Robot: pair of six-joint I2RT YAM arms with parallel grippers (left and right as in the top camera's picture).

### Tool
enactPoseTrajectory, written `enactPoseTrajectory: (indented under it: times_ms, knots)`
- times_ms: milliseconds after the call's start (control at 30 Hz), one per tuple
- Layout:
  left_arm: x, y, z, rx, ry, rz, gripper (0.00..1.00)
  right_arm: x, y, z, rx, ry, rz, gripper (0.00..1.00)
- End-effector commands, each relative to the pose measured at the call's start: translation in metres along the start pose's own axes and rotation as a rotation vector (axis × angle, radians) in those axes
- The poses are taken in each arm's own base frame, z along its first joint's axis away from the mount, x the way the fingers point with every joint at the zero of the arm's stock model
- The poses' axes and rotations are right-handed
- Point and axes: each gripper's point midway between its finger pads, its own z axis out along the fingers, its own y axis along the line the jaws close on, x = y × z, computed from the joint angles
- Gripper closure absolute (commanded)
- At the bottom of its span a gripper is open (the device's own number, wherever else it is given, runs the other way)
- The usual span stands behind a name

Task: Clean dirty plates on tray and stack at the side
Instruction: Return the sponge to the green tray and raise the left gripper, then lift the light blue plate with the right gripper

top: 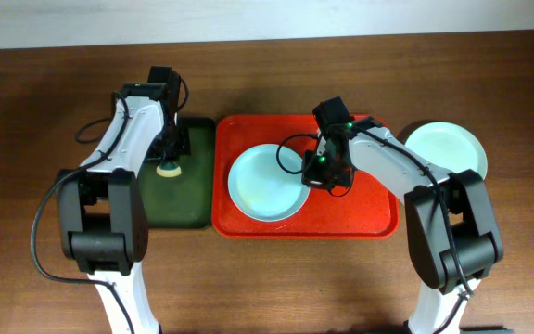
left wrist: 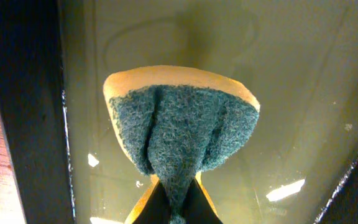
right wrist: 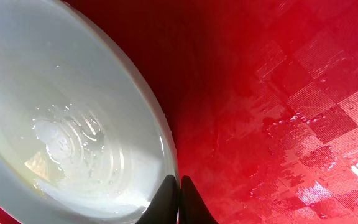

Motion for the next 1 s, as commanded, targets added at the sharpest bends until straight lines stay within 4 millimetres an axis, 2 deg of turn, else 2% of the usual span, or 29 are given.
enactPoseTrajectory:
  times_ms: [0,33,67,133,200,233,267,333,500,567,600,633,700,767,833,900,967]
  knots:
    - [-0.002,-0.004,0.002,0.022,-0.002,-0.014,0.77,0.002,-0.003,0.003,0.022,0.001,-0.002,0.9]
    - [-0.004,-0.004,-0.002,0.025,-0.014,-0.016,0.65,0.002,-0.003,0.003,0.022,0.0,-0.002,0.83]
    - [-0.007,-0.004,-0.008,0.028,-0.03,-0.018,0.58,0.001,-0.003,0.003,0.02,-0.003,-0.003,0.78]
    - [-0.023,0.004,-0.034,0.043,-0.106,-0.044,0.44,-0.001,-0.003,0.003,0.021,-0.011,-0.005,0.58]
    - [-0.04,0.022,-0.071,0.058,-0.198,-0.091,0.39,-0.005,-0.009,0.003,0.06,-0.037,-0.006,0.55]
    - [-0.047,0.036,-0.092,0.063,-0.253,-0.126,0.25,-0.006,-0.011,0.003,0.074,-0.042,-0.006,0.55]
    - [-0.049,0.048,-0.105,0.07,-0.286,-0.154,0.0,-0.007,-0.011,0.003,0.072,-0.044,-0.006,0.56]
    - [-0.049,0.055,-0.108,0.073,-0.293,-0.17,0.01,-0.008,-0.011,0.003,0.073,-0.049,-0.007,0.64]
    - [-0.05,0.058,-0.107,0.071,-0.291,-0.174,0.01,-0.009,-0.018,0.01,0.101,-0.044,-0.003,0.66]
    - [-0.049,0.058,-0.107,0.071,-0.29,-0.174,0.0,-0.008,-0.02,0.014,0.106,-0.034,0.0,0.81]
    - [-0.049,0.058,-0.107,0.071,-0.29,-0.174,0.0,-0.008,-0.02,0.014,0.106,-0.033,0.0,0.92]
    - [-0.05,0.057,-0.107,0.071,-0.291,-0.173,0.01,-0.008,-0.019,0.014,0.104,-0.035,0.0,0.96]
    - [-0.049,0.057,-0.107,0.071,-0.29,-0.174,0.01,-0.007,-0.015,0.012,0.067,-0.02,0.006,0.96]
    - [-0.049,0.057,-0.107,0.071,-0.29,-0.174,0.01,-0.009,-0.005,-0.001,-0.017,0.004,0.032,0.96]
    - [-0.05,0.06,-0.106,0.07,-0.29,-0.179,0.01,-0.016,0.004,-0.03,-0.115,0.03,0.08,0.96]
    - [-0.05,0.058,-0.107,0.07,-0.29,-0.176,0.0,-0.018,0.005,-0.041,-0.112,0.04,0.091,0.96]
    - [-0.05,0.058,-0.107,0.071,-0.291,-0.175,0.01,-0.023,0.015,-0.049,-0.121,0.025,0.074,0.96]
